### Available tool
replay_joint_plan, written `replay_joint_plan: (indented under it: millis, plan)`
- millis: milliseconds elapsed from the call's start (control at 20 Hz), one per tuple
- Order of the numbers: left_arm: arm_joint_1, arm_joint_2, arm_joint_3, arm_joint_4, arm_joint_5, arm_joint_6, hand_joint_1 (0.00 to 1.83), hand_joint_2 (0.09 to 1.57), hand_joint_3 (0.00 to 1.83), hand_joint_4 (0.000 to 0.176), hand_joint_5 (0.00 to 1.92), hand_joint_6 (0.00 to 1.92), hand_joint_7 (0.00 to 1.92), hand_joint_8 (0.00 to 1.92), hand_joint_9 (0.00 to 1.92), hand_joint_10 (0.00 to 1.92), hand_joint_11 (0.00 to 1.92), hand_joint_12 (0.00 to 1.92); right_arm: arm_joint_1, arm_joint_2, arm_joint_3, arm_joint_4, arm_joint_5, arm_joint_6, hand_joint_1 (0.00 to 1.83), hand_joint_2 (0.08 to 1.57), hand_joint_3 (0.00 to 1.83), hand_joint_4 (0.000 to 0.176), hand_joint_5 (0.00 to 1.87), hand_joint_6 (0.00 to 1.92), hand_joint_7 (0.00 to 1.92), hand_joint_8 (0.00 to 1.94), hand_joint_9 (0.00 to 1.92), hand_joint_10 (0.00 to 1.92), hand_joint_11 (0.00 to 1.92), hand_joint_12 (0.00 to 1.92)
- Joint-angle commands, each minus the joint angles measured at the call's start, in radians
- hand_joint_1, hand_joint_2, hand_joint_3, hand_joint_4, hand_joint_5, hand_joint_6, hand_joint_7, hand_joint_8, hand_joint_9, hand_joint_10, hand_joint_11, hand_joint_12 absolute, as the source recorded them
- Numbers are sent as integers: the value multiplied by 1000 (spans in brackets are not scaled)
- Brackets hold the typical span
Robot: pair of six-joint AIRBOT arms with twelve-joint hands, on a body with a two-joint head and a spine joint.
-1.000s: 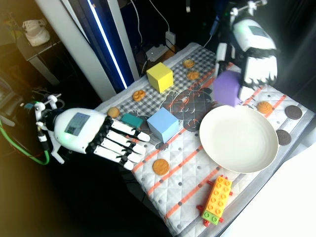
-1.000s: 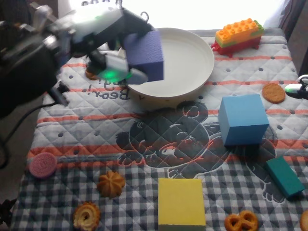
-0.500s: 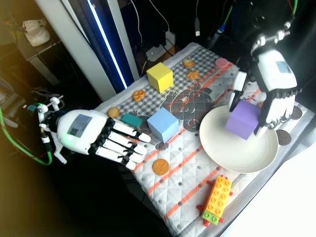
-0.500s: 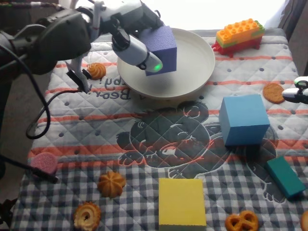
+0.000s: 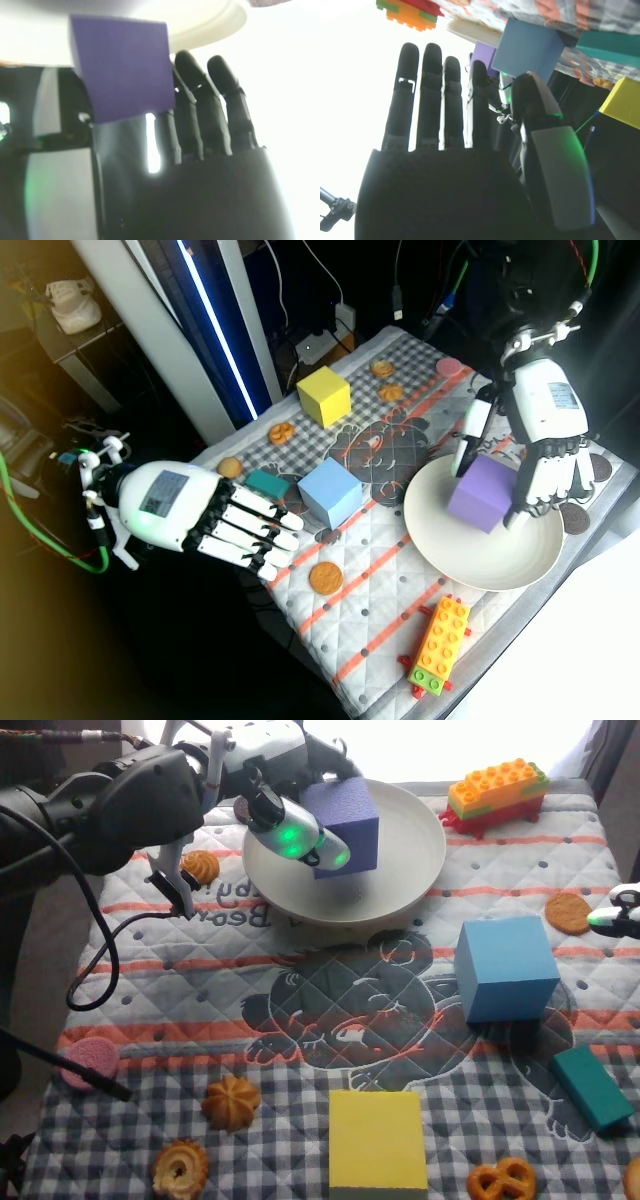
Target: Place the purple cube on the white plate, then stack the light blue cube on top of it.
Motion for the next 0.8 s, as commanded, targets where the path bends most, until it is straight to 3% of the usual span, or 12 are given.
replay_joint_plan:
  millis: [0, 50, 100, 250, 300, 350, 450, 500, 550, 600, 700, 750]
  plan:
    - [1, 3, 4, -4, -102, 1, 1012, 944, 0, 140, 242, 1, 565, 450, 350, 1067, 8, 1571, 1, 5, 8, 13, 122, 7, 634, 1367, 3, 40, 535, 2, 473, 2, 517, 1, 341, 557]
    - [5, 3, 3, -7, -102, 1, 1019, 933, 0, 138, 239, 0, 575, 429, 349, 1099, 14, 1603, 1, 5, 9, 13, 123, 12, 634, 1366, 2, 36, 541, 4, 479, 4, 531, 7, 354, 561]
    - [10, 4, -3, -8, -102, 1, 1003, 941, 0, 146, 214, 0, 514, 433, 263, 1290, 33, 1692, 1, 5, 9, 13, 123, 13, 566, 1375, 0, 36, 543, 0, 476, 0, 512, 1, 371, 493]
    - [17, 17, -25, -9, -115, 1, 972, 963, 1, 165, 189, 0, 411, 564, 244, 1376, 90, 1745, 1, 5, 9, 13, 123, 17, 553, 1373, 0, 38, 545, 1, 480, 1, 518, 4, 382, 479]
    - [20, 27, -38, -9, -123, 1, 954, 958, 0, 174, 163, 0, 397, 484, 226, 1273, 57, 1682, 1, 5, 10, 13, 123, 18, 534, 1379, 1, 41, 542, 0, 477, 0, 519, 3, 377, 476]
    - [23, 41, -57, -7, -135, 1, 922, 953, 0, 176, 114, 0, 402, 308, 238, 1015, 17, 1509, 1, 5, 11, 13, 124, 18, 553, 1381, 0, 33, 547, 2, 480, 1, 540, 8, 402, 488]
    - [24, 70, -93, -2, -169, 1, 869, 932, 0, 176, 45, 11, 432, 65, 348, 472, 0, 1342, 2, 5, 13, 13, 129, 25, 568, 1381, 0, 46, 532, 0, 476, 0, 527, 1, 370, 478]
    - [24, 78, -102, 0, -178, 1, 869, 932, 0, 176, 45, 11, 432, 65, 348, 472, 0, 1342, 2, 5, 14, 13, 132, 28, 568, 1381, 0, 46, 532, 0, 476, 0, 527, 1, 370, 478]
    - [25, 111, -144, 7, -222, 1, 850, 917, 0, 176, 1, 0, 241, 14, 282, 153, 0, 1070, 5, 5, 19, 13, 146, 47, 675, 1367, 0, 29, 525, 2, 476, 1, 507, 2, 343, 476]
    - [26, 140, -179, 16, -259, 1, 806, 911, 0, 176, 0, 0, 48, 2, 123, 46, 0, 780, 8, 5, 22, 12, 160, 60, 684, 1362, 0, 62, 508, 0, 461, 0, 474, 0, 308, 465]
    - [31, 196, -250, 40, -329, 1, 772, 916, 3, 176, 0, 0, 1, 0, 4, 1, 0, 167, 10, 6, 22, 9, 180, 70, 632, 1370, 1, 77, 477, 0, 463, 1, 482, 4, 314, 467]
    - [41, 230, -291, 58, -369, 1, 761, 918, 2, 176, 0, 0, 0, 0, 0, 0, 0, 33, 10, 5, 22, 2, 183, 77, 580, 1374, 3, 78, 477, 1, 467, 2, 480, 2, 307, 455]
